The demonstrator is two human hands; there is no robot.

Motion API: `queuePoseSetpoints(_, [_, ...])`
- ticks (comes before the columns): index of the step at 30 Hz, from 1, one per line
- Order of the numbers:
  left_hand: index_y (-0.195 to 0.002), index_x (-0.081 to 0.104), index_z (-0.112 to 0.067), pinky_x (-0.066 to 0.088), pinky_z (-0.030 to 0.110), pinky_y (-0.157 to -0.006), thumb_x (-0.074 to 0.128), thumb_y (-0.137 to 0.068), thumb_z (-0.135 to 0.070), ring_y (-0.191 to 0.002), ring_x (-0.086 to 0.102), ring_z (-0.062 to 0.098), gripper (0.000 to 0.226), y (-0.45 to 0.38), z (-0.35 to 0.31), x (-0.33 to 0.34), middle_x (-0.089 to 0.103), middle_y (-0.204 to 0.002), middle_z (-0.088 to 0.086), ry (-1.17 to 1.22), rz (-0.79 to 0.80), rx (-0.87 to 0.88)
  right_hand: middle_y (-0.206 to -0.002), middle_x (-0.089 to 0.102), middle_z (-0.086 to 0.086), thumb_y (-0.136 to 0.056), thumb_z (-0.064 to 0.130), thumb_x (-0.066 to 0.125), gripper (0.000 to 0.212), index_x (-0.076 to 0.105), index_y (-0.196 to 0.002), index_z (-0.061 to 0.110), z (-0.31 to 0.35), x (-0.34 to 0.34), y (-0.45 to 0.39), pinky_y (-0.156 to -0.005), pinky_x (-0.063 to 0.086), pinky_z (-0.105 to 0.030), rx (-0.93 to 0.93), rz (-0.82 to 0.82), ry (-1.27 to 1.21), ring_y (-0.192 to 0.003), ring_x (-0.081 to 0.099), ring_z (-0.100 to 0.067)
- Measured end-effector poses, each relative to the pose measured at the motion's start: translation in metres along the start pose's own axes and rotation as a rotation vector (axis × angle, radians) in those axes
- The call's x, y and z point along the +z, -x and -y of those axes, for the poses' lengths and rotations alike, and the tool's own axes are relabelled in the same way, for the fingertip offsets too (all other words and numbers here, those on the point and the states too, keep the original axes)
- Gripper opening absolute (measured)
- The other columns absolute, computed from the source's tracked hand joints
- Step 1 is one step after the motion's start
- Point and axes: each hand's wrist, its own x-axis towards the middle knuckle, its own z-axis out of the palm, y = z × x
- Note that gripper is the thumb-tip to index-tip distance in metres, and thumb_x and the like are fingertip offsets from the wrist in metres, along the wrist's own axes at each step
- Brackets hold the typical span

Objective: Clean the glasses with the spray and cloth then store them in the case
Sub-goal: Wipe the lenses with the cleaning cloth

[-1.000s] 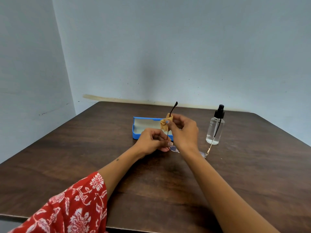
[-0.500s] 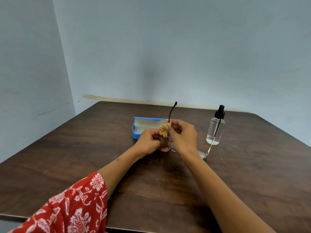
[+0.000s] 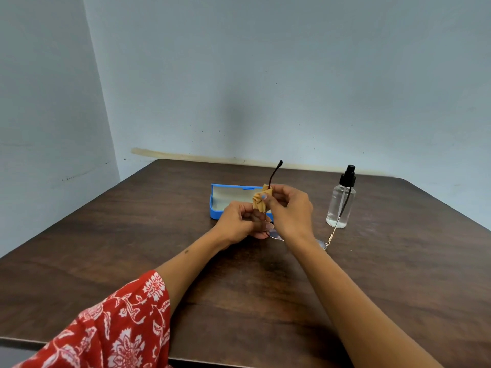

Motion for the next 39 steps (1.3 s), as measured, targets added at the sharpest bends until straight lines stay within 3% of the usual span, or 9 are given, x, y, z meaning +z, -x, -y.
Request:
queuePoseSetpoints(3, [-0.074,0.064,-0.005,0.059,0.025,-0.062,0.067,-0.076,0.009,-0.064,0.069,0.015,0.014,-0.001,0.001,0.0,0.07,-0.064,0.003,0.017,0.012,-0.01,-0.076,0.069,0.008,-0.085,0.007,0.065,0.011,0.068,-0.087,0.018,0.007,0.0,-0.004,-0.075,0.052,-0.019,-0.031,-0.04,-0.056,-0.077,0.067,-0.01])
queuePoseSetpoints(8, [-0.068,0.064,-0.008,0.059,0.025,-0.061,0.068,-0.075,0.008,-0.064,0.069,0.017,0.018,-0.001,0.0,0.0,0.071,-0.065,0.006,0.028,0.022,-0.015,-0.071,0.07,0.011,-0.084,0.004,0.065,0.025,0.064,-0.076,0.027,0.022,-0.001,-0.007,-0.082,0.056,-0.037,-0.091,-0.1,-0.213,-0.077,0.069,-0.014])
queuePoseSetpoints(13, [-0.064,0.065,-0.012,0.059,0.027,-0.062,0.069,-0.075,0.007,-0.065,0.069,0.018,0.022,-0.003,0.001,-0.001,0.071,-0.067,0.006,0.031,0.028,-0.013,-0.074,0.068,0.005,-0.086,0.001,0.062,0.012,0.064,-0.09,0.012,0.031,-0.005,-0.006,-0.071,0.055,-0.022,-0.123,-0.115,-0.322,-0.065,0.066,0.001])
queuePoseSetpoints(22, [-0.07,0.064,-0.005,0.058,0.024,-0.06,0.069,-0.075,0.007,-0.066,0.07,0.017,0.014,-0.002,0.0,-0.001,0.071,-0.073,0.01,0.017,0.022,-0.029,-0.082,0.072,0.002,-0.085,0.008,0.066,0.012,0.068,-0.089,0.019,0.05,-0.017,-0.007,-0.085,0.055,-0.04,-0.193,-0.164,-0.301,-0.083,0.069,-0.014])
queuePoseSetpoints(25, [-0.067,0.064,-0.007,0.057,0.023,-0.058,0.07,-0.075,0.007,-0.065,0.069,0.017,0.017,-0.002,0.001,0.0,0.07,-0.076,0.013,0.029,0.007,-0.025,-0.081,0.072,0.003,-0.084,0.008,0.067,0.015,0.067,-0.087,0.022,0.056,-0.042,-0.003,-0.079,0.054,-0.026,-0.203,-0.138,-0.284,-0.079,0.068,-0.006])
queuePoseSetpoints(27, [-0.068,0.062,-0.005,0.057,0.022,-0.057,0.069,-0.075,0.008,-0.063,0.069,0.017,0.016,-0.002,0.001,0.0,0.07,-0.076,0.012,0.036,-0.006,-0.016,-0.079,0.07,0.004,-0.083,0.009,0.068,0.011,0.068,-0.09,0.018,0.048,-0.066,0.005,-0.072,0.051,-0.021,-0.167,-0.126,-0.215,-0.073,0.066,-0.003])
queuePoseSetpoints(32, [-0.069,0.064,-0.006,0.057,0.022,-0.058,0.07,-0.075,0.007,-0.063,0.069,0.016,0.015,-0.002,0.0,0.002,0.07,-0.073,0.008,0.021,-0.028,-0.019,-0.072,0.073,-0.002,-0.075,0.014,0.075,0.007,0.073,-0.074,0.021,0.003,-0.12,0.021,-0.078,0.056,-0.042,0.154,-0.07,0.115,-0.066,0.067,-0.019])
queuePoseSetpoints(36, [-0.071,0.063,-0.002,0.057,0.022,-0.057,0.069,-0.075,0.009,-0.061,0.069,0.015,0.012,0.001,-0.002,0.008,0.07,-0.07,0.008,0.032,-0.031,-0.004,-0.077,0.073,-0.01,-0.076,0.006,0.075,0.006,0.073,-0.077,0.012,-0.011,-0.122,0.022,-0.06,0.051,-0.026,0.338,0.069,0.143,-0.066,0.065,-0.015])
queuePoseSetpoints(39, [-0.075,0.064,0.002,0.058,0.023,-0.058,0.069,-0.074,0.009,-0.062,0.069,0.016,0.008,0.002,-0.005,0.013,0.071,-0.069,0.005,0.051,-0.001,-0.004,-0.077,0.073,-0.011,-0.076,0.005,0.074,0.007,0.073,-0.075,0.012,-0.018,-0.12,0.019,-0.064,0.051,-0.026,0.344,0.076,0.117,-0.07,0.066,-0.017])
